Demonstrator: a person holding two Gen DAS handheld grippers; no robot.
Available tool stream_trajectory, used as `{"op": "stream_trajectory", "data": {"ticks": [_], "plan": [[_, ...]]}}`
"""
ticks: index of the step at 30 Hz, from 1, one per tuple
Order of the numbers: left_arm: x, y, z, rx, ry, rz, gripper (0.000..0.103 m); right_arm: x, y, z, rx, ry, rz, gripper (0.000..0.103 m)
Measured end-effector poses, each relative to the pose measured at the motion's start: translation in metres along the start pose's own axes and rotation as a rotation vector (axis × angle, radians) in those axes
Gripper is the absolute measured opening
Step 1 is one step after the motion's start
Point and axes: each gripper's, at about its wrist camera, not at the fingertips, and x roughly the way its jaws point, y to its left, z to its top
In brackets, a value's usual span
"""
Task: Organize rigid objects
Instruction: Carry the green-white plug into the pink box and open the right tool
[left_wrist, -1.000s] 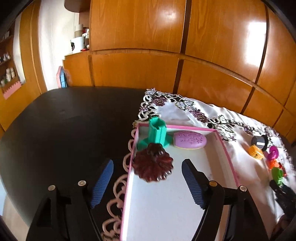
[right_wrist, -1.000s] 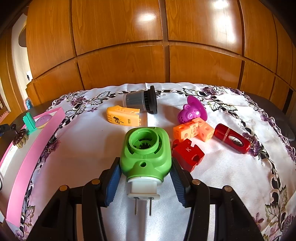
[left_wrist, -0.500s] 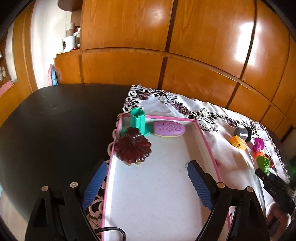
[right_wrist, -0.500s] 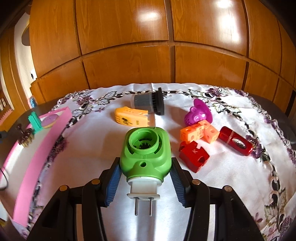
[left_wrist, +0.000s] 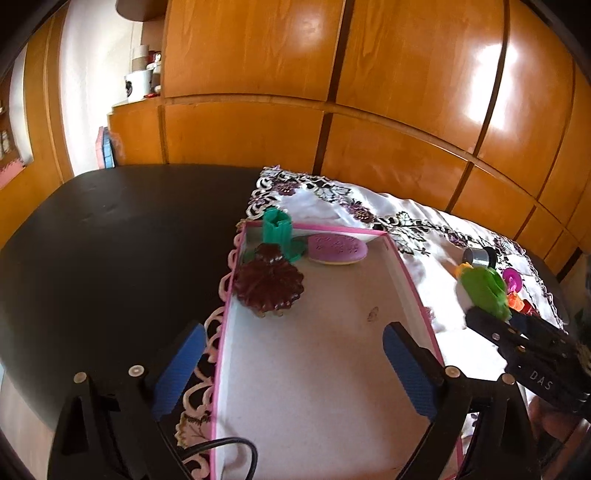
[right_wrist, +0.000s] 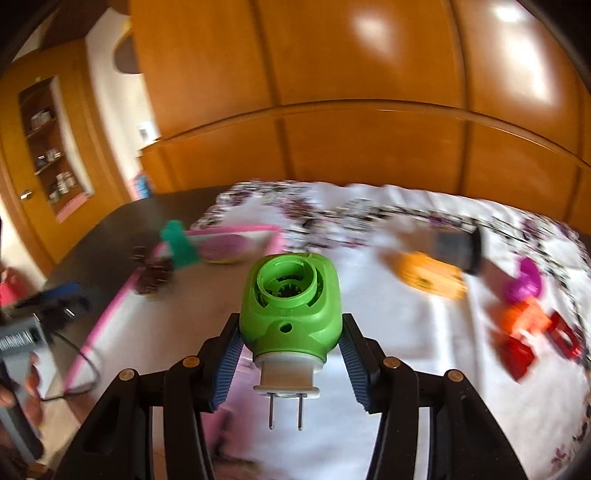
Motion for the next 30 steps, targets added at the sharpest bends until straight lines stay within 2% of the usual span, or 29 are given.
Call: {"op": "stream_trajectory", "data": {"ticks": [3,8,16,25,30], "plan": [[-0.002,0.006,-0.004,-0.001,0.005,0.017,0.098,0.013,0.022,0.01,-0.01,0.027,0.06,0.052],[-0.005,0.022,-0.008,-0.054,0.021,0.035,0.099,0.037,0.045,0.017,-0.027,0.086,0.084,0.052],[-0.01,0.041,-0.01,-0.151,0.036,0.005,0.099,0.084,0.073,0.025,-0.072,0.193,0.045,0.052],[-0.012,0.044,-0.011,-0.167,0.036,-0.012,0.099,0.109,0.081,0.033,-0.132,0.25,-0.009,0.052],[-0.013,0.042,-0.012,-0.164,0.035,-0.012,0.099,0.121,0.073,0.042,-0.087,0.296,0.015,0.052]]}}
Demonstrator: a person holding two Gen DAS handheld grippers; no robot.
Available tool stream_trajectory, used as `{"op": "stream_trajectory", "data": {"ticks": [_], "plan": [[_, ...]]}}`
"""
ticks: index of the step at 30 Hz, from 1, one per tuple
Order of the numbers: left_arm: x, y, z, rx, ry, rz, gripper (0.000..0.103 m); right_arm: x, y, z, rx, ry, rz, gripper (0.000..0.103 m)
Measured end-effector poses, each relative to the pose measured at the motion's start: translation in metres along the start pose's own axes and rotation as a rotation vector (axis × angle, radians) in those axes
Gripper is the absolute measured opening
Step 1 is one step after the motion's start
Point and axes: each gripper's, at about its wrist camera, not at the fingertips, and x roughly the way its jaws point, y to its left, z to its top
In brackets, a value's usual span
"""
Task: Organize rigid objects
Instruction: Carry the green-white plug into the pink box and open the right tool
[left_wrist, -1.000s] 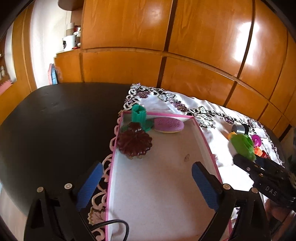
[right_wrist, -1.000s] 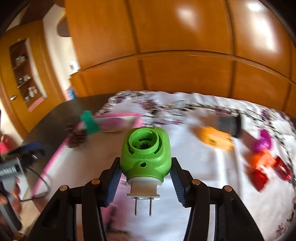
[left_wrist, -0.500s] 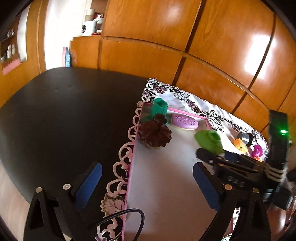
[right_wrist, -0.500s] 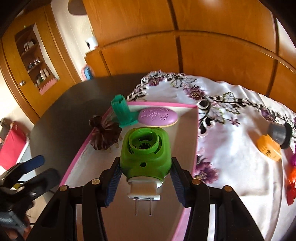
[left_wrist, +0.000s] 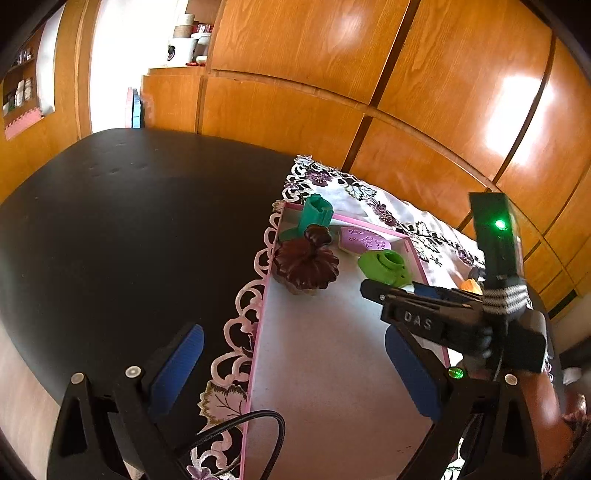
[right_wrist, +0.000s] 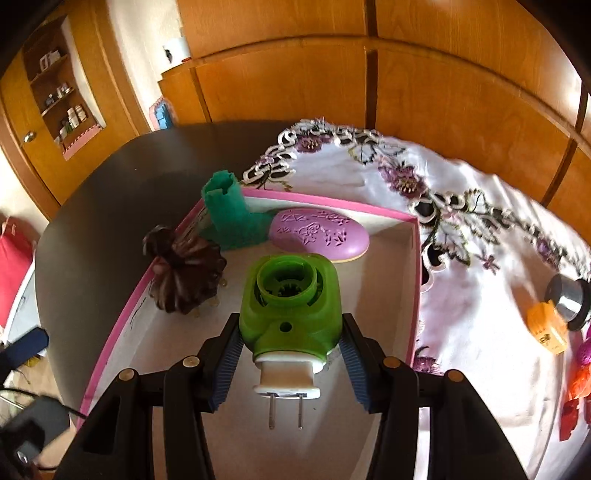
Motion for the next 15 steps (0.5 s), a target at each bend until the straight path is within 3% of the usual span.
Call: {"op": "stream_trajectory", "data": {"ticks": [8,15], "plan": [[-0.001,-0.004,0.001,0.001,0.004,-0.007,0.099,0.011,0.009,0.005,-0.006,0.032,0.032,0.053],[0.0,-0.011,0.001,-0.002,0.005,-0.023,0.099,-0.037,0.002,-0.007,-0.002,-0.111,0.063,0.053]]}}
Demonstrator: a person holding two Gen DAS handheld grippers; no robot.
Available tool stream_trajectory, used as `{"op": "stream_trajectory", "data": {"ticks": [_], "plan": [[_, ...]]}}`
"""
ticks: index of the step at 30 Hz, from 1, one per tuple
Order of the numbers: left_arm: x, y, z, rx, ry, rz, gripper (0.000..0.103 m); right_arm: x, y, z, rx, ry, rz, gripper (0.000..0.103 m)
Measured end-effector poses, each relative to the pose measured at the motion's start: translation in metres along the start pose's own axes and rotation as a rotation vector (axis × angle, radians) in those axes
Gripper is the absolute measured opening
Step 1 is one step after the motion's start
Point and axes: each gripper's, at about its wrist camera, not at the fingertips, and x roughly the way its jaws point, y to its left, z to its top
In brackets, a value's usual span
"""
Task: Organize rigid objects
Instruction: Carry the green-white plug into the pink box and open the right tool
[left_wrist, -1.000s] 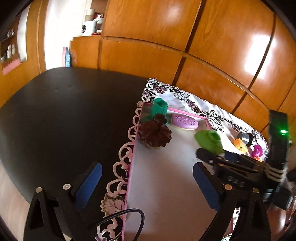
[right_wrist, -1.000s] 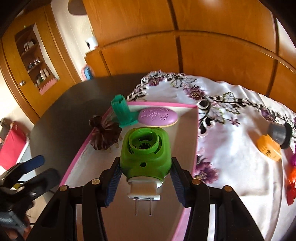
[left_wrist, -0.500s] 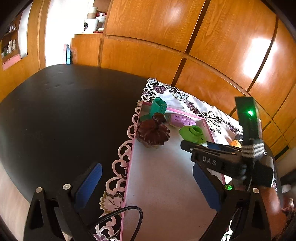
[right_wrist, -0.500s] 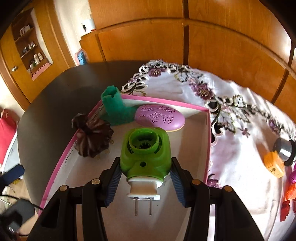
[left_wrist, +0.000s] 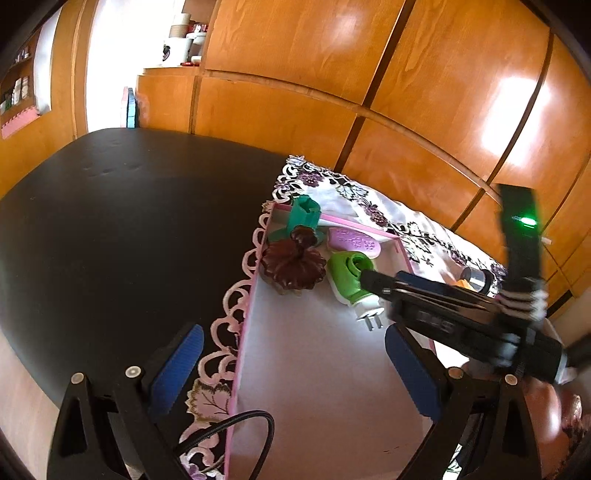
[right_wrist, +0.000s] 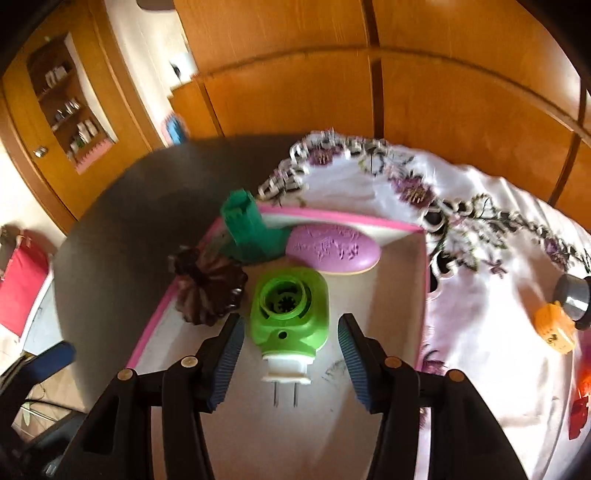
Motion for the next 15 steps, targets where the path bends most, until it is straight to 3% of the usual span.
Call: {"op": "stream_trajectory", "data": {"ticks": [7,15], "plan": [[0.002,-0.013,-0.004,0.033,0.009,-0.004,0.099,-0.037,-0.021,-0.019,0.06,-0.072,-0.039,0.053],[-0.004,-0.034,-0.007,0.078,0.006,-0.025,0.099,-0.05,-0.047,-0.053,0.114,-0.051,-0.105,0.053]]}}
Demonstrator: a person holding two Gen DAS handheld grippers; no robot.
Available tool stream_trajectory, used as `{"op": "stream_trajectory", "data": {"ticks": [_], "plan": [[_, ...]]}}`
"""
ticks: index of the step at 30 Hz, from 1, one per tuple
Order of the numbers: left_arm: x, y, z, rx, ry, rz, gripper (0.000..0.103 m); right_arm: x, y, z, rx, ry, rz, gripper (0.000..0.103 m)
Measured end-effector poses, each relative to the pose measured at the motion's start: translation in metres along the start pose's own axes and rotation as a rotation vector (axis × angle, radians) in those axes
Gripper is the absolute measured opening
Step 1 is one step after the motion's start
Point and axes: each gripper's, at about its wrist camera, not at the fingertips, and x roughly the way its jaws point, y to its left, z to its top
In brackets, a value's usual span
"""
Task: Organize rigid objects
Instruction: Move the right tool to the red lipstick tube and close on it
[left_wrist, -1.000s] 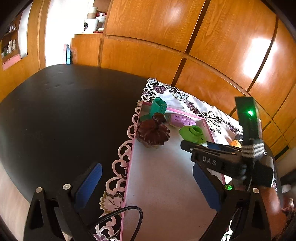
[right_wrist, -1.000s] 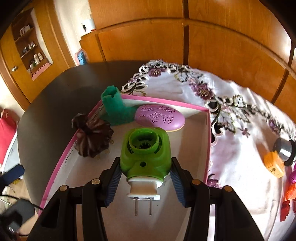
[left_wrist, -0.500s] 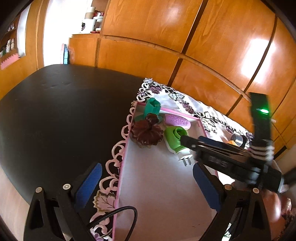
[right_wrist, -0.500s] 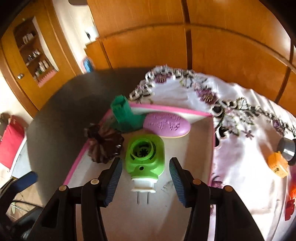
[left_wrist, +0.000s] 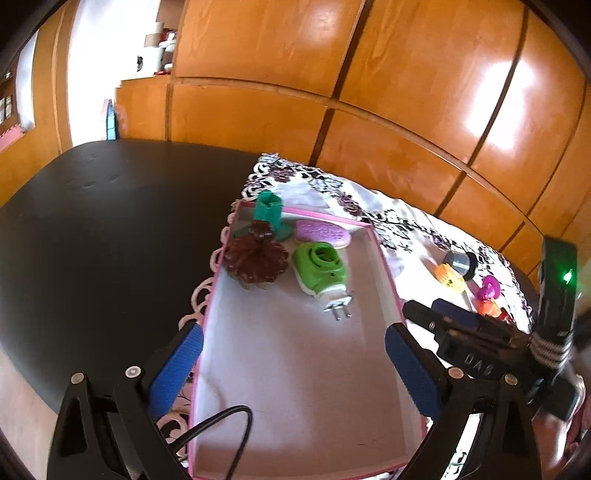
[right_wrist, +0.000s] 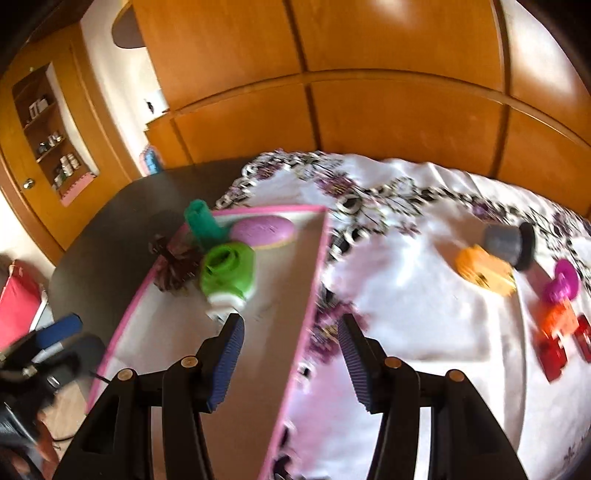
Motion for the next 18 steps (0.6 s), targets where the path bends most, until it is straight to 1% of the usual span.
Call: {"op": "stream_trajectory", "data": {"ticks": [6,9,18], "plan": [[-0.005,-0.022,-0.003,0.072,0.0,-0.022,0.099,-0.015,-0.029,-0.023,0.019,-0.013,-0.073,0.053],[-0.008,-0.034,-0.004,0.094,0.011,-0.05,0.099,-0.021,-0.045,-0.032,0.033,-0.019,-0.104,0.053],[-0.011,-0.096,-0.013,0.225,0.036,-0.122,0.099,-0.049,-0.111,-0.064,0.146,-0.044,-0.165,0.053]]}}
